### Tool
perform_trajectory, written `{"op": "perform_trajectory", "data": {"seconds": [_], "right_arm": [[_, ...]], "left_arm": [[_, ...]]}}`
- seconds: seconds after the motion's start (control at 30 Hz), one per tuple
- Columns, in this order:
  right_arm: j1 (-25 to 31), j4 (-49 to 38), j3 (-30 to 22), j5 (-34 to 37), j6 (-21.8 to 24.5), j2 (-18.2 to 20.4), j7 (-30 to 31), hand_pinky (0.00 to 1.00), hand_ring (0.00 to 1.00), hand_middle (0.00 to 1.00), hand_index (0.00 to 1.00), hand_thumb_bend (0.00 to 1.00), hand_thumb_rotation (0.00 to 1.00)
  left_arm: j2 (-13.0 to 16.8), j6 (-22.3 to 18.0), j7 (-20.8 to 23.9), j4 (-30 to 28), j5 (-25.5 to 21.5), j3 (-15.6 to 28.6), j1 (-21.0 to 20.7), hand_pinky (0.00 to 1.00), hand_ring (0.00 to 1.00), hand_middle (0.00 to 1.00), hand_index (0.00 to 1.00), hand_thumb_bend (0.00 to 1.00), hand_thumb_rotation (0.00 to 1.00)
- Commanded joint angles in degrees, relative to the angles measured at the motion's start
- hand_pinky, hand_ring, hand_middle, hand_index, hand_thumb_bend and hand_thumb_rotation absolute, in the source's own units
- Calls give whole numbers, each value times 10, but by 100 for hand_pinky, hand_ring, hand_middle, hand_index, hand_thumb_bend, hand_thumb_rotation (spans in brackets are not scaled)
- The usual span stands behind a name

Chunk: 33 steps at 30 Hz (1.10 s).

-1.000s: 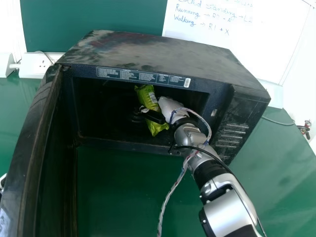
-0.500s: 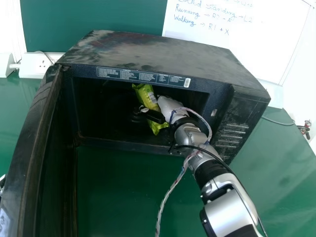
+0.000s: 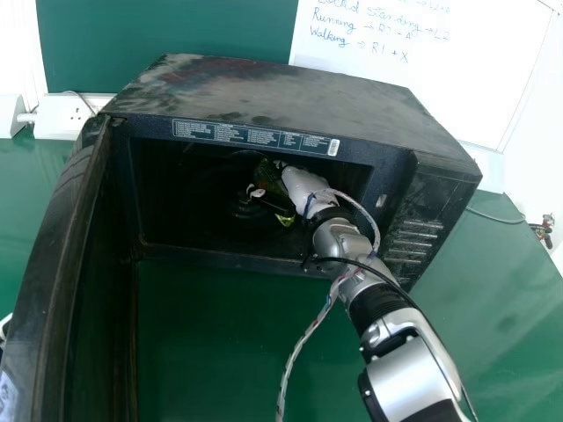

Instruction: Put biscuit inside oven

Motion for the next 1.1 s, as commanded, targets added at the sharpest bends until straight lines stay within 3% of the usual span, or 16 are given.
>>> {"op": "perform_trajectory", "data": {"seconds": [0.0,0.17,0.47,0.63,0.8,0.97,1.07], "right_arm": [[13,0,4,0,-3,-3,-4,67,97,99,98,77,68],[17,-1,4,3,-9,-3,-5,66,96,99,97,76,68],[25,-10,4,1,-23,-20,-28,67,97,99,97,76,68],[42,-30,1,5,-58,-43,-57,67,97,99,97,76,68],[77,-60,-10,16,-102,-73,-71,66,97,99,97,77,68],[114,-101,-24,22,-127,-97,-101,67,96,99,97,75,70],[134,-151,-43,32,-143,-115,-107,67,95,98,97,76,71]], "left_arm": [[3,-9,-5,4,-4,-3,3,83,78,82,82,88,85],[-1,-4,1,-3,2,-3,10,84,81,85,83,88,85],[7,-3,-5,1,-9,-5,6,84,77,82,82,89,87],[10,-8,-9,8,-7,0,0,84,71,78,81,90,86],[12,-2,-7,5,-8,0,0,82,79,82,81,89,84],[13,2,-4,2,-3,1,2,80,76,81,80,89,83],[12,5,-1,-1,2,2,4,84,78,83,82,88,84]]}}
